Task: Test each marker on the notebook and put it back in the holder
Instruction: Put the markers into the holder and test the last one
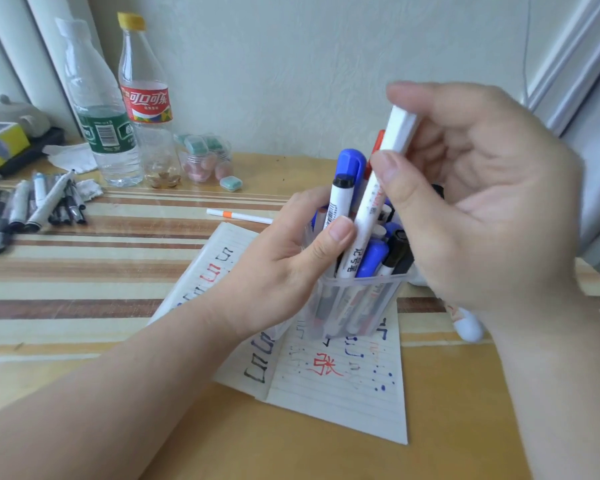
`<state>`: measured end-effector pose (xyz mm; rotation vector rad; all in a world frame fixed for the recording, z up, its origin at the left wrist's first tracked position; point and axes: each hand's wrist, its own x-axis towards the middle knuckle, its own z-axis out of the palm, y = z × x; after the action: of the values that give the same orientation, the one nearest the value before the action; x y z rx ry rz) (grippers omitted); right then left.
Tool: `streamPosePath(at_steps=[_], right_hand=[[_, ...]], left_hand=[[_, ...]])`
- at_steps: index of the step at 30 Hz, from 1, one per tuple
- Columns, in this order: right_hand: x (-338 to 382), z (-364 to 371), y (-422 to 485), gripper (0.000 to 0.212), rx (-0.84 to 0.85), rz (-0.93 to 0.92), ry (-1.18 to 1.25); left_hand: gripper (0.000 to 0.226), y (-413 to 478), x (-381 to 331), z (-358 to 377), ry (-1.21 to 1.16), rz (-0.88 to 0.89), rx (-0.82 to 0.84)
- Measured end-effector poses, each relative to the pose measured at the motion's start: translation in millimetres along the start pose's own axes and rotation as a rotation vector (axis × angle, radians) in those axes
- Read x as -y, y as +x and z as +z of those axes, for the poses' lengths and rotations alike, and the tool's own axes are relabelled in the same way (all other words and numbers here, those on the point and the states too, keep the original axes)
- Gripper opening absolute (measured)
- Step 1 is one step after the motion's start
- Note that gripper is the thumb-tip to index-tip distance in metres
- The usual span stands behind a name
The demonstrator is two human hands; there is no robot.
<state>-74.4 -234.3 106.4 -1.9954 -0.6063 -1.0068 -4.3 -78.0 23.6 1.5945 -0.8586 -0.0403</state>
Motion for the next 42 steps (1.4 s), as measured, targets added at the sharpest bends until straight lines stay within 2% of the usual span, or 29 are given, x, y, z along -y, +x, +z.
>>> streamPosePath(at_steps=[6,14,17,19,22,24,26,29,31,34,36,38,42], right_hand=[[-1.0,4.2,-4.1,0.031,0.047,-0.004,0.007],[-10.0,2.5,-9.6,0.033,0.049,-0.017,-0.11],[-10.5,0.1,-16.6,0.044,0.073,-0.055,-0.157],[-15.2,-7.9,-18.5,0.059,0.082,-0.064,-0.151],[-34.6,-30.4,-14.5,0.09,0.18,0.118,-0.028],[-45.5,-41.1,-13.4,0.109,0.356,0.36,0.07],[-50.0,-41.9,-17.4,0.117,0.545,0.554,0.111],[-53.8,-35.3,-23.8,0.113,0.627,0.641,0.188],[-53.6,-33.7,-25.0,0.107,0.592,0.633,0.193],[-54.7,-32.3,-28.0,0.093,0.524,0.612,0.208],[-57.2,-32.0,-29.6,0.087,0.48,0.599,0.231],[-60.5,-33.1,-28.8,0.086,0.428,0.588,0.261],[-68.2,-40.9,-21.3,0.093,0.369,0.565,0.272]], left_hand=[[0.068,-0.7,-4.9,-0.4,-0.065,0.005,0.015],[0.063,-0.1,-16.4,-2.6,-0.091,-0.014,0.039],[0.059,-1.0,-19.7,-8.6,-0.05,-0.029,0.106],[0.077,-1.4,-22.2,-18.8,0.091,-0.05,0.21],[0.113,0.3,-19.6,-34.7,0.24,-0.092,0.321],[0.124,2.8,-16.9,-40.7,0.228,-0.107,0.324],[0.129,3.2,-13.5,-46.2,0.124,-0.146,0.345],[0.105,2.8,-8.0,-56.7,0.006,-0.211,0.314],[0.085,4.5,-1.9,-60.5,0.017,-0.286,0.174],[0.041,6.0,2.3,-54.1,0.255,-0.44,-0.024],[0.02,7.1,10.5,-50.2,0.413,-0.481,0.028],[0.021,8.4,14.9,-49.6,0.593,-0.478,0.144],[0.031,11.0,9.0,-46.0,0.699,-0.494,0.252]])
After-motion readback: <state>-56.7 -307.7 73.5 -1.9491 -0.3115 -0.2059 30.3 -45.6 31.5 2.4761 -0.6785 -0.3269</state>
